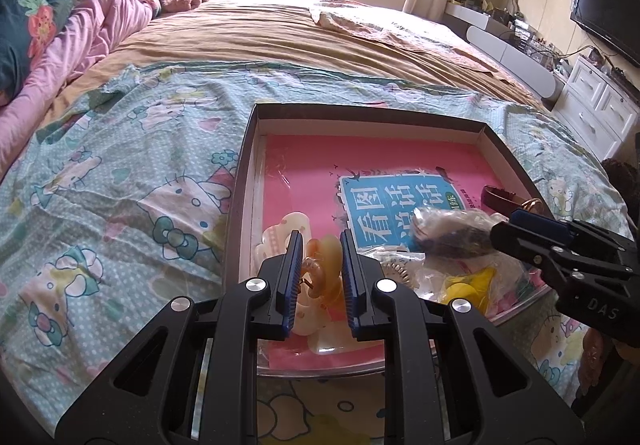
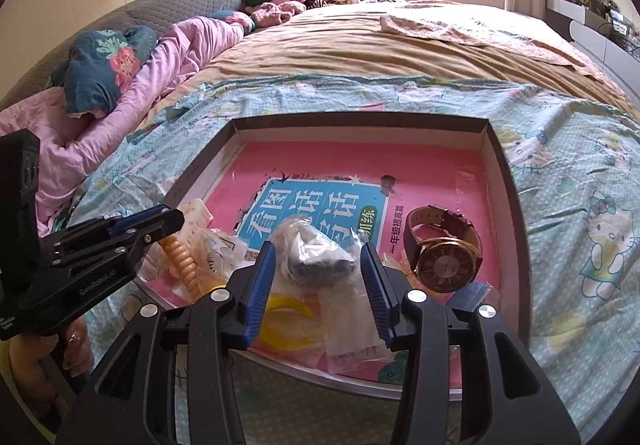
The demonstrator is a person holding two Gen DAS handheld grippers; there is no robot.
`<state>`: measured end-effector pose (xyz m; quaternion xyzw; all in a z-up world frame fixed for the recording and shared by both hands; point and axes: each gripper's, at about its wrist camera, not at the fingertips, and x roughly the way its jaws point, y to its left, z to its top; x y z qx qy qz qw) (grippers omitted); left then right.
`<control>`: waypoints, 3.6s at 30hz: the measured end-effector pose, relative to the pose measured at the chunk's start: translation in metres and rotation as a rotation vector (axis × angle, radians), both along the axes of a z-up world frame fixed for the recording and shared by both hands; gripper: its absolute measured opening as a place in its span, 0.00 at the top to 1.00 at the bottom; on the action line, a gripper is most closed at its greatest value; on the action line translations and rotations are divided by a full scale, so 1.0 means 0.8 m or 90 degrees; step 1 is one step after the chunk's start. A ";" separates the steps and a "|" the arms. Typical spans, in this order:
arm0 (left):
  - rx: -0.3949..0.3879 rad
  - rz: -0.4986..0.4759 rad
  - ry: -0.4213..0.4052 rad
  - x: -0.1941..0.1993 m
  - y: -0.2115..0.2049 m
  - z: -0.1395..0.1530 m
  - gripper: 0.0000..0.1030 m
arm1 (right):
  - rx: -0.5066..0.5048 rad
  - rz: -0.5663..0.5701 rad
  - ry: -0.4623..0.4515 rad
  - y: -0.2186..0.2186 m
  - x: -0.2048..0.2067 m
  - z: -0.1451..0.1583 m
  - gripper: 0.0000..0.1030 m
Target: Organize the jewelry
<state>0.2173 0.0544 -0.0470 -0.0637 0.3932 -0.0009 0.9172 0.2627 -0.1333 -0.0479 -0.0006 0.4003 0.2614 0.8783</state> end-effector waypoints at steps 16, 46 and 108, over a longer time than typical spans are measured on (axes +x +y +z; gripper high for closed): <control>-0.032 0.012 -0.039 -0.027 0.009 0.021 0.44 | 0.034 -0.050 -0.044 -0.047 -0.064 0.043 0.17; -0.008 -0.012 -0.076 -0.203 -0.045 0.050 0.09 | 0.034 -0.082 -0.075 -0.096 -0.212 0.036 0.05; 0.022 0.000 -0.066 -0.211 -0.051 0.044 0.09 | 0.039 -0.056 -0.057 -0.092 -0.229 0.030 0.05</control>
